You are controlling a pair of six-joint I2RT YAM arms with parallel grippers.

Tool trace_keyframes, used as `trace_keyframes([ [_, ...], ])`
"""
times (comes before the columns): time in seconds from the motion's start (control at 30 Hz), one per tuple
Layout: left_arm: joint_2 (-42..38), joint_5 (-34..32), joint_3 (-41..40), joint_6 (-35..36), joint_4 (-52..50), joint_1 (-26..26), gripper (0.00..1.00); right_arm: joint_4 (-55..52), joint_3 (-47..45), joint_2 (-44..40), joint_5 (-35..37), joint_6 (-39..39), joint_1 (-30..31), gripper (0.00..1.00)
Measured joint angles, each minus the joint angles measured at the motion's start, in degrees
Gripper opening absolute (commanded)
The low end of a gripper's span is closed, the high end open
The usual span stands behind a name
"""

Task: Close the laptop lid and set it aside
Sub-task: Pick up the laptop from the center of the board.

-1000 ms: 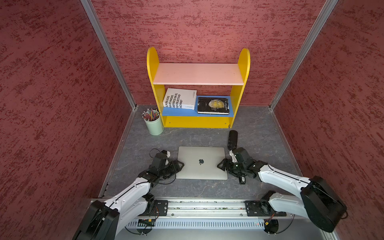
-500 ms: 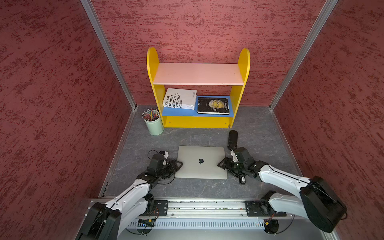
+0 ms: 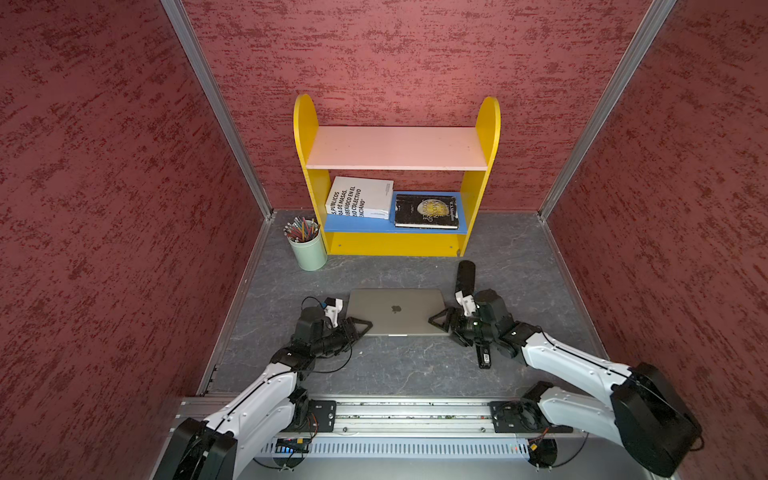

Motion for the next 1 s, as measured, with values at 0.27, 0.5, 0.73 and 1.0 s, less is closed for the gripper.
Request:
trace_keyframes([
  [0.27,-1.88,0.87,0.00,-3.28,1.36,0.37,0.34,-1.40,-0.02,-1.57,-0.55,0.57,-0.50,0.60],
  [0.5,-4.48,1.09,0.00,-5.88,1.92,0.39,0.32,-2.12,-0.02,-4.22,-0.24,1.36,-0.90,0.52],
  [0.73,-6.16,0.96,0.13,-8.35,3.48,0.39,0.32,-2.19,-0.02,-6.40,0.46,2.99,-1.14,0.44],
  [1.0,-7.48,-1.79,1.44,-11.21,4.68,-0.48,0.34,-0.22,0.22,-8.55,1.95,7.85,-1.53,0.28],
])
